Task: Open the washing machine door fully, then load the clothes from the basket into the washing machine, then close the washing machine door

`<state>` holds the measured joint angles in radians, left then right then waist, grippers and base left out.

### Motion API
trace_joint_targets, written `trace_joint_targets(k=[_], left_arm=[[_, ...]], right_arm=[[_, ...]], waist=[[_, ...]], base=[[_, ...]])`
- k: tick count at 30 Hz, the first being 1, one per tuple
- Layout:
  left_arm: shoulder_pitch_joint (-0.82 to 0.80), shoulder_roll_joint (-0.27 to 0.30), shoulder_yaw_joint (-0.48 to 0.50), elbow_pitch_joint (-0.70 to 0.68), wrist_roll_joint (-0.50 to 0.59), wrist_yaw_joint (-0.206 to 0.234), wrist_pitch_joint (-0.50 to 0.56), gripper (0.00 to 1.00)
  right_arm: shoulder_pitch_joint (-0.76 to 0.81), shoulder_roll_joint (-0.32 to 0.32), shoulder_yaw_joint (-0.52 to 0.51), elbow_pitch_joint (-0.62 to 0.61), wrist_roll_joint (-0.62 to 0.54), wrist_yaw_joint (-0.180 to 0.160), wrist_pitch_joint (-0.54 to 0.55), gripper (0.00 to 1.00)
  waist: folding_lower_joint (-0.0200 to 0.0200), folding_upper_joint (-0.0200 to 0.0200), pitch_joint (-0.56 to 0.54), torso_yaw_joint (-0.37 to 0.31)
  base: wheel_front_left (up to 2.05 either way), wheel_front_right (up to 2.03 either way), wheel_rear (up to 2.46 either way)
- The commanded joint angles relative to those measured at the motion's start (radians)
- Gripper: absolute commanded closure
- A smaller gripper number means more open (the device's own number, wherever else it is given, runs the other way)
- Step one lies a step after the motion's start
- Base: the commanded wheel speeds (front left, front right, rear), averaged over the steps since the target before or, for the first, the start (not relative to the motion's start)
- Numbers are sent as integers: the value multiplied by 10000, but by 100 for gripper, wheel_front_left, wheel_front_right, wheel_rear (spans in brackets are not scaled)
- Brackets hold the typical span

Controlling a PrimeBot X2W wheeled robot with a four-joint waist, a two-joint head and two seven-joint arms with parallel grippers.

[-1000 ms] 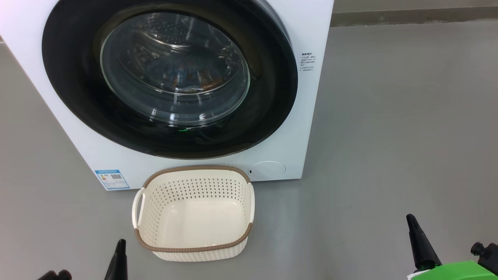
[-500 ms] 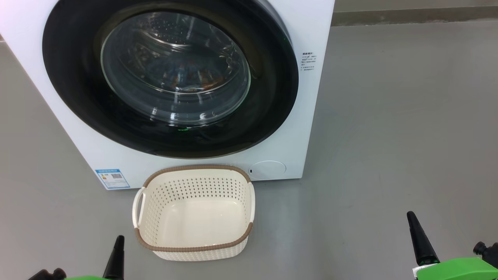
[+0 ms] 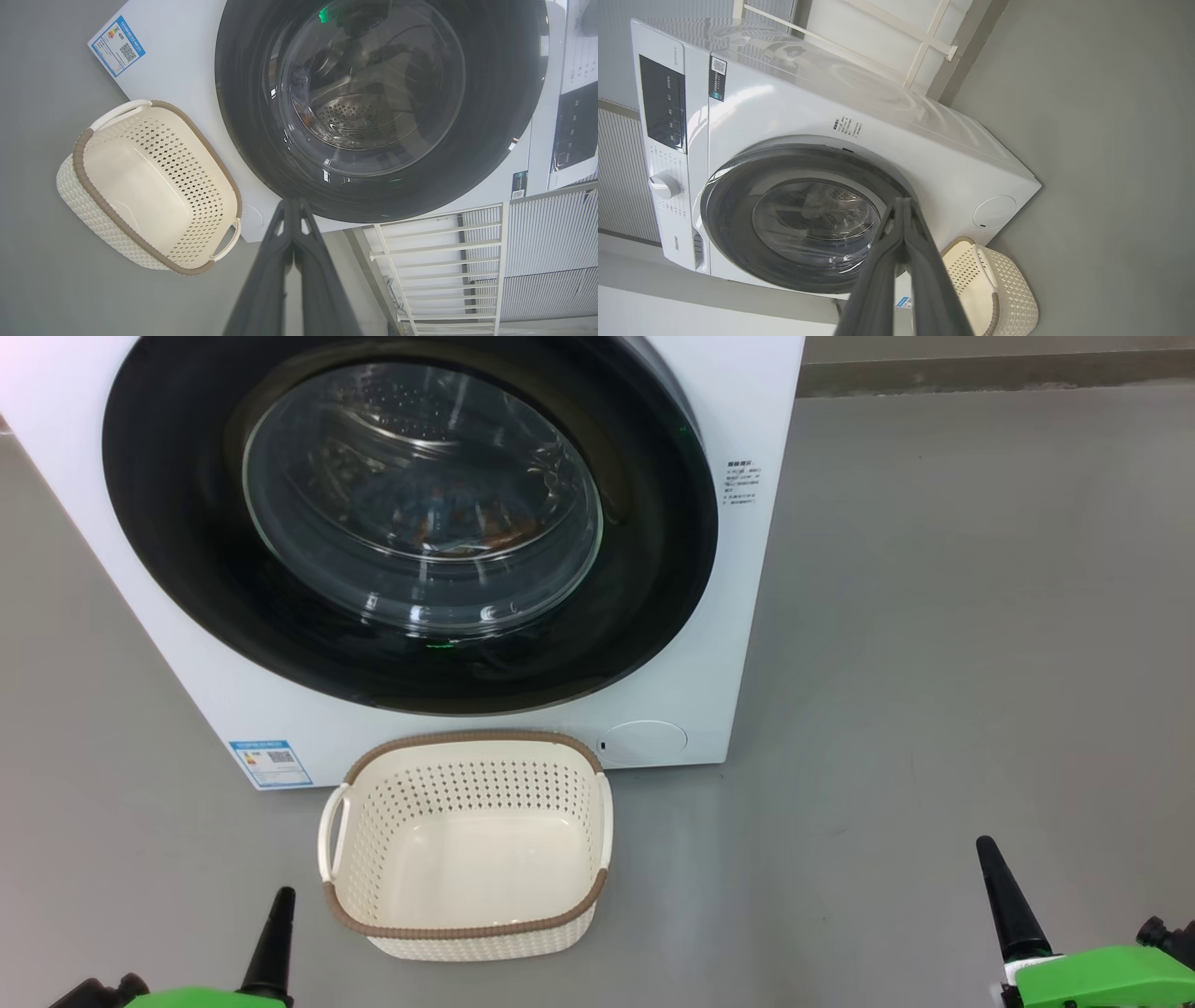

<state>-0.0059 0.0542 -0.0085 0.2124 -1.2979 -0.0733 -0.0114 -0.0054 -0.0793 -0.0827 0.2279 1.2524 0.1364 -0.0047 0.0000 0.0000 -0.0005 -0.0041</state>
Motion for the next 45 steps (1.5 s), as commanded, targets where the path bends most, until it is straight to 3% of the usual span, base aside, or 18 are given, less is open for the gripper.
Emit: trace_joint_targets(k=[1,32,45], left_arm=[[-461,189,320,-142,-311,-116,69,100],[-992,207,882,313,-3392,-573,973,100],[-996,171,933,316,-3349,-573,1013,100]], right_arm=[[-480,-43,106,-202,290,-42,98,100],[-1004,132,-94,156,3742,-57,1005,100],[-1008,157,-129,158,3712,-57,1034,100]], waist=[[0,0,1,2],[0,0,37,41],[0,0,36,41]], base=[[0,0,0],[0,0,0],[0,0,0]])
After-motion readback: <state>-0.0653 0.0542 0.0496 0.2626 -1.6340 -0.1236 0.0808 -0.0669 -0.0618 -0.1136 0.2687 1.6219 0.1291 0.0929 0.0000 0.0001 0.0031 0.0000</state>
